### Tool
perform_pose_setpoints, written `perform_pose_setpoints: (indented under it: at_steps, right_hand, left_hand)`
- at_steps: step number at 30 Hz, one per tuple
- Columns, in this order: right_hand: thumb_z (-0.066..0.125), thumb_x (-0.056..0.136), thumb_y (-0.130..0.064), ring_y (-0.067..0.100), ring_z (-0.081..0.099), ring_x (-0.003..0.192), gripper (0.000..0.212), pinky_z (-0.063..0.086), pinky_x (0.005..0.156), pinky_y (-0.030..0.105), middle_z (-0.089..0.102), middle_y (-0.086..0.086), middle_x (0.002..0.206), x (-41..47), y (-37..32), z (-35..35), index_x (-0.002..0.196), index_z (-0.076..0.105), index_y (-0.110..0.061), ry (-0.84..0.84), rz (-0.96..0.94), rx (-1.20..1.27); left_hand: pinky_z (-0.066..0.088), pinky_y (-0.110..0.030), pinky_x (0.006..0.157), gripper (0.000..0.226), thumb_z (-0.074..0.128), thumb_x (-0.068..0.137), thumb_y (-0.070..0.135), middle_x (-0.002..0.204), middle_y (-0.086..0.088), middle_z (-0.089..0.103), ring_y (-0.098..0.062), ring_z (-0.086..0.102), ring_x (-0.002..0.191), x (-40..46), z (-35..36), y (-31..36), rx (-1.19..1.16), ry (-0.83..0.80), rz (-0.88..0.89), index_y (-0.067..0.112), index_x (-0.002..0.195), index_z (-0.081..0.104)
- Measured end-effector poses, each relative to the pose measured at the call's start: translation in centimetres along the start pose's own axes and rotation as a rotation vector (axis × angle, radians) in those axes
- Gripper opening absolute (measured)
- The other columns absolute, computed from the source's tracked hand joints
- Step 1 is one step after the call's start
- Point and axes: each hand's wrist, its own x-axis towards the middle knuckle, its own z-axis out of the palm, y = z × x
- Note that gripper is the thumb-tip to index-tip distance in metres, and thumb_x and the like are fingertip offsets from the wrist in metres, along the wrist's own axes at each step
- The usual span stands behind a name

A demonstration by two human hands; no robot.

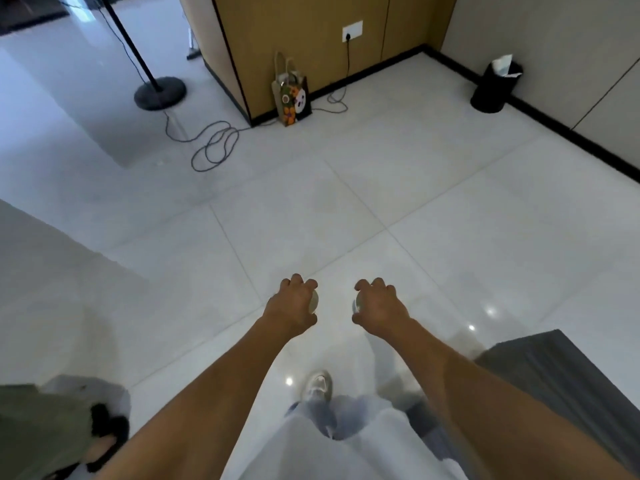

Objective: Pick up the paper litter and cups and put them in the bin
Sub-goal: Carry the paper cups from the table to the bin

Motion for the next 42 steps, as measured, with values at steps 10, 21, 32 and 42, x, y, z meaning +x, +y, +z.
perform_pose_setpoints:
  at_steps: [10,21,32,42]
  right_hand:
    - [0.065,0.084,-0.023,0.029,0.038,0.121,0.057,0.045,0.085,0.034,0.040,0.009,0.130,14.2,3.4,-10.8,0.136,0.040,-0.019,0.043,0.161,0.116]
    - [0.065,0.085,-0.025,0.029,0.038,0.121,0.061,0.048,0.087,0.037,0.040,0.009,0.130,34.2,15.2,-33.2,0.139,0.038,-0.018,0.154,0.286,0.194]
    - [0.065,0.085,-0.025,0.030,0.037,0.122,0.059,0.048,0.089,0.038,0.039,0.009,0.130,54.5,24.7,-50.8,0.138,0.039,-0.020,0.192,0.360,0.216]
    - [0.064,0.084,-0.025,0.029,0.038,0.120,0.057,0.050,0.087,0.037,0.040,0.008,0.129,70.7,32.4,-67.0,0.136,0.040,-0.020,0.229,0.446,0.303]
  left_hand:
    - [0.049,-0.040,0.090,0.061,0.064,0.085,0.029,0.133,-0.005,0.039,-0.024,0.036,0.124,19.9,-8.3,5.6,0.107,-0.108,0.200,0.021,0.139,0.037]
    - [0.047,-0.037,0.088,0.058,0.061,0.085,0.026,0.134,-0.003,0.038,-0.023,0.036,0.124,47.1,-20.2,21.8,0.118,-0.068,0.318,0.022,0.139,0.038]
    - [0.046,-0.037,0.091,0.062,0.063,0.085,0.027,0.137,-0.004,0.037,-0.024,0.034,0.128,73.4,-30.3,34.0,0.153,-0.081,0.399,0.023,0.140,0.037]
    - [0.047,-0.036,0.092,0.063,0.064,0.084,0.027,0.136,-0.003,0.038,-0.023,0.035,0.128,96.0,-40.6,47.1,0.180,-0.095,0.499,0.023,0.140,0.036]
